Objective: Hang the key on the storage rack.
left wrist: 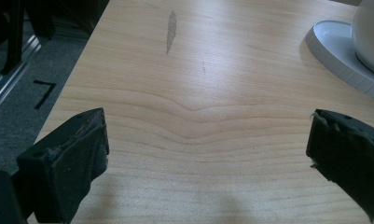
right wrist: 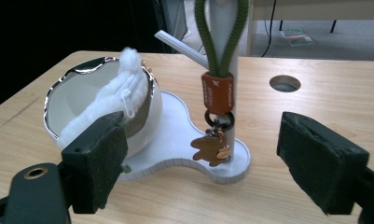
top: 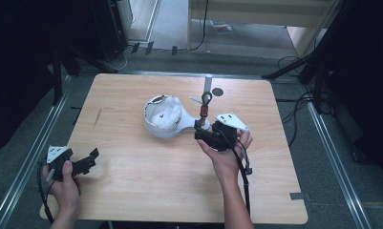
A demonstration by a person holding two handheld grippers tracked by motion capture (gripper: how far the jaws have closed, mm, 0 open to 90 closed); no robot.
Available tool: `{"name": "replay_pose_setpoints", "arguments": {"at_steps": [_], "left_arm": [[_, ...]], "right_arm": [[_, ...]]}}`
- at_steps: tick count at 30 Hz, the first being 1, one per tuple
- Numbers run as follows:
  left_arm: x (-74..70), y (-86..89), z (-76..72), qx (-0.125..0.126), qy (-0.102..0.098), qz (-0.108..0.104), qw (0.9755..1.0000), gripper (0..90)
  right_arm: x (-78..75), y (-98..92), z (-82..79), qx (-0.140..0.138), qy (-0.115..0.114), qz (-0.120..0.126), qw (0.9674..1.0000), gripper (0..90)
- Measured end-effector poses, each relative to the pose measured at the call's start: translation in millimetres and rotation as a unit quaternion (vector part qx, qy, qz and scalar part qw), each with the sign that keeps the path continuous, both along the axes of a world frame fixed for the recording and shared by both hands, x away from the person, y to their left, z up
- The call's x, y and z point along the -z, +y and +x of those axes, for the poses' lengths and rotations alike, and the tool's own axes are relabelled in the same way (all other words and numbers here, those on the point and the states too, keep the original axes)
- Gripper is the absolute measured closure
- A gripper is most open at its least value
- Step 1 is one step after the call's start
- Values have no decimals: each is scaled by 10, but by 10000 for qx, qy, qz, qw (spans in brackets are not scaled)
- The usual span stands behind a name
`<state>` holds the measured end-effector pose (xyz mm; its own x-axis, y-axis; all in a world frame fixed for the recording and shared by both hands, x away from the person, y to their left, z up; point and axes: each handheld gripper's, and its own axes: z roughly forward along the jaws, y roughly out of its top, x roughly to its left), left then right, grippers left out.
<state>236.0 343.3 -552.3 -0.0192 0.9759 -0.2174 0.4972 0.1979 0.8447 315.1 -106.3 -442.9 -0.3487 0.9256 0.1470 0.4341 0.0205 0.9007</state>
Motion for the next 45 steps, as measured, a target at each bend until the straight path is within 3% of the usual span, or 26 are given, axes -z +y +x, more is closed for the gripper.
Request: {"name": "replay_pose_setpoints", "arguments": {"at_steps": [4,10,16,45], "left_arm": [[0,1,0,-2,-1,0,10000,0],[0,0,0,1,4,7,10000,0],[-1,-1,-1,2,5,16,10000,0],[-1,-2,-1,7,9,33,10000,0]], "right_arm": [[15,-111,-46,-26,-6,-7,10000,146],[71,-225,-114,196,110,-441,9988,131],[109,-383,-194,265,121,-308,9991,131],[378,-1047,-434,723,293,-376,9962,132]]}}
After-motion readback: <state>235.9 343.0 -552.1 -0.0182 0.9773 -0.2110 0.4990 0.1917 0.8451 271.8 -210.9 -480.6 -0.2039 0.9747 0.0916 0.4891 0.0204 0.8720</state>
